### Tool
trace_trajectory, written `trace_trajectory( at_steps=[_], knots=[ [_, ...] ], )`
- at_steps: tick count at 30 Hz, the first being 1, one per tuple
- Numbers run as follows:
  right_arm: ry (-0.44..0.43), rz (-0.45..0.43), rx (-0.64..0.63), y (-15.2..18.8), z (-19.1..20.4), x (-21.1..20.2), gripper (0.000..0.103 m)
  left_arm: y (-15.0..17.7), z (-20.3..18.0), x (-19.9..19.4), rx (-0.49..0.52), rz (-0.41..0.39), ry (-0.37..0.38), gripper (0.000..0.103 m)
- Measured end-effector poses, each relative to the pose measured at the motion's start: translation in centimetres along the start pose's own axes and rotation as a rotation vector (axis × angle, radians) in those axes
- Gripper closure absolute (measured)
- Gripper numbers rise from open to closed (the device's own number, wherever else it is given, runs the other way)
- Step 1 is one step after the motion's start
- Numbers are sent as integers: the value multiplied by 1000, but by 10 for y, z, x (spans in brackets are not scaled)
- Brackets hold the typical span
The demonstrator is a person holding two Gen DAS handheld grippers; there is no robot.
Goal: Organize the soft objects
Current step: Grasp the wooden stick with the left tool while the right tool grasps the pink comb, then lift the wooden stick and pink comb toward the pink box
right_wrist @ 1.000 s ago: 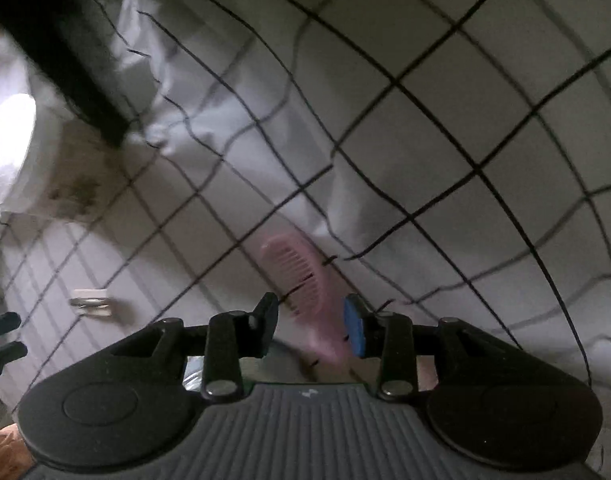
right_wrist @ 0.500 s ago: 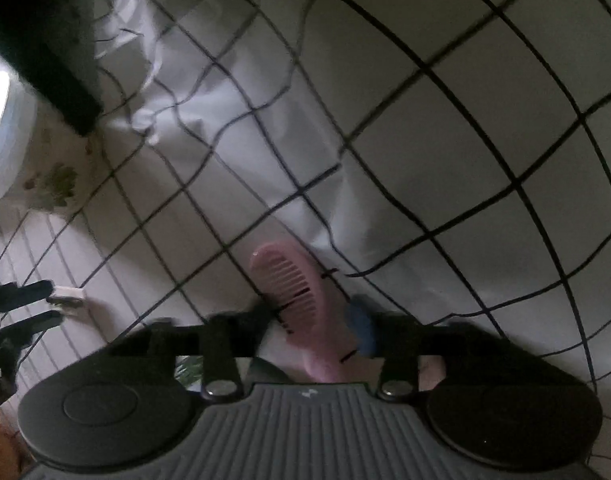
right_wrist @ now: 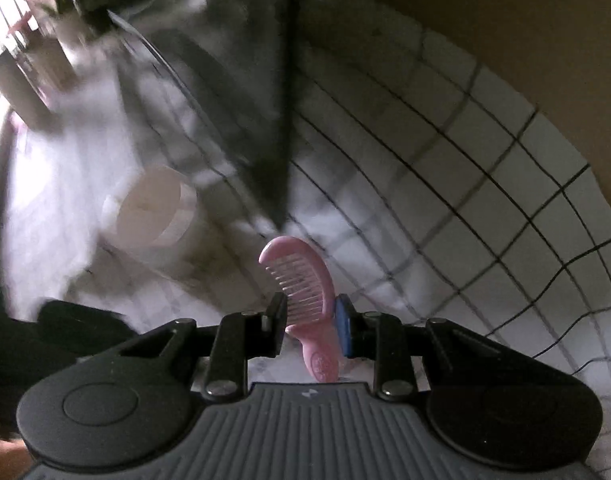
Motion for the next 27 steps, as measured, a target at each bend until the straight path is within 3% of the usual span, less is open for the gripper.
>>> trace_trajectory(
  at_steps=[4, 8, 15, 23, 27],
  knots=[
    [-73, -21, 89, 20, 17, -27, 78, 1, 4, 2, -22, 17, -8, 83],
    [-46, -4, 135, 57, 37, -22, 78, -1, 6, 4, -38, 18, -10, 84],
    [-93, 95, 279, 104, 40, 4, 77, -4, 5, 7, -27, 49, -21, 84],
    [-54, 115, 320, 126, 47, 25, 77, -2, 8, 5, -54, 20, 17, 84],
    [-77, 148, 380, 134, 49, 41, 77, 5, 7, -3, -80, 3, 50, 85]
  ],
)
Point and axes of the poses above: each gripper's, at about its wrist camera, not at the fingertips, and x roughly the way its jaws point, z to its left, y to its underside, the point moved 10 cm from there along x, roughly the way its jaws point, and after that the axes turned 15 degrees about y, right-handed, at the moved point
